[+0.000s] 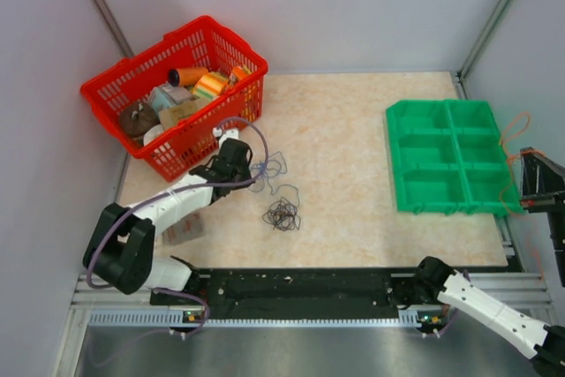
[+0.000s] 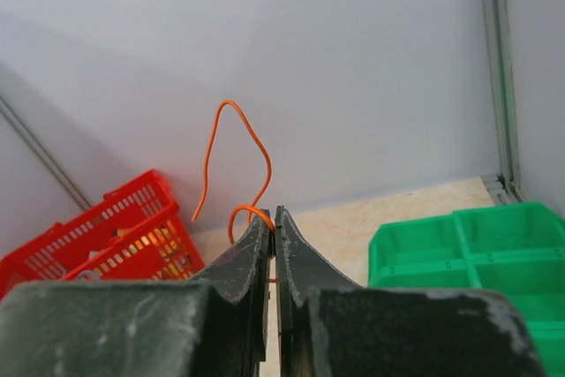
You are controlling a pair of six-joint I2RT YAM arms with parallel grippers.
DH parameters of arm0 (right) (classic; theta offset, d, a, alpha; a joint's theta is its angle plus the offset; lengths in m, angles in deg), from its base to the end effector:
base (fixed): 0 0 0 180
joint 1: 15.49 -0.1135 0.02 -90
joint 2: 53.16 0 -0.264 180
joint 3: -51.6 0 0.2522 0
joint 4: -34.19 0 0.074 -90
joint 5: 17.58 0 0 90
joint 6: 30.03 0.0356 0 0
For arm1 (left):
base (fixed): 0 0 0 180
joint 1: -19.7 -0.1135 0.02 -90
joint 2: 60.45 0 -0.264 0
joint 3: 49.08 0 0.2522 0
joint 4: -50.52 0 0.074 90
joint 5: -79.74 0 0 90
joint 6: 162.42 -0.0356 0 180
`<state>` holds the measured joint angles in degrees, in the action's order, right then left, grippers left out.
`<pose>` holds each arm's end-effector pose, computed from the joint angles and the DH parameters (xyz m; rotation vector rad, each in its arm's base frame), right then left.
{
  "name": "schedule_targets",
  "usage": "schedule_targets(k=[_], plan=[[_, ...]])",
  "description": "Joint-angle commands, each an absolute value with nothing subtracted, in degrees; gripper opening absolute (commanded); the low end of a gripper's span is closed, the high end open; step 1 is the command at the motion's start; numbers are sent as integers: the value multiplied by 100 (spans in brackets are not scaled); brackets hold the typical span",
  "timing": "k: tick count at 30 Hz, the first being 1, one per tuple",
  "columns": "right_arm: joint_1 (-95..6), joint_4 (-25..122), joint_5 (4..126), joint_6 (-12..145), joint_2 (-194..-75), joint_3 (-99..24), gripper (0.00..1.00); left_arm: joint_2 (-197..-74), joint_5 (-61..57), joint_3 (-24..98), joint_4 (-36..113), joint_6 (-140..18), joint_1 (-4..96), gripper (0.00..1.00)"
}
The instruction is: Untangle the cables
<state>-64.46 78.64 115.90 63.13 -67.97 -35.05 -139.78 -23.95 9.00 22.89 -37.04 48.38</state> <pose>-0.0262 -0.0674 0.4665 0.2226 1.2190 0.3775 0.2476 -0.1258 0.1997 -0.2484 2.3921 -0.2334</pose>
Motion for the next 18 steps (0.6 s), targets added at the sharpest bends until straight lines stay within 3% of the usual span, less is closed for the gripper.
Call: schedule_targets(k=[1,5,8,10,15,18], plan=[[-6470,7757,11012,6523,-7196,-3398,0,-13613,-1695,705,2444,-3919,4809,2],[-6462,7757,10636,6840,-7477,-3204,0,-12754,-1062,503,2594,-4059,4826,50],[-6462,7748,10354,6998,-7679,-3186,0,-12050,-597,476,2525,-4288,4826,65],[-6470,7730,10169,7051,-7820,-3169,0,-11715,-385,538,2376,-4437,4835,73],[-6470,7713,10177,6964,-8391,-3230,0,-11187,107,591,2207,-4508,4835,74],[-6462,7704,10772,6675,-8891,-3370,0,-11090,362,503,2252,-4430,4835,73]])
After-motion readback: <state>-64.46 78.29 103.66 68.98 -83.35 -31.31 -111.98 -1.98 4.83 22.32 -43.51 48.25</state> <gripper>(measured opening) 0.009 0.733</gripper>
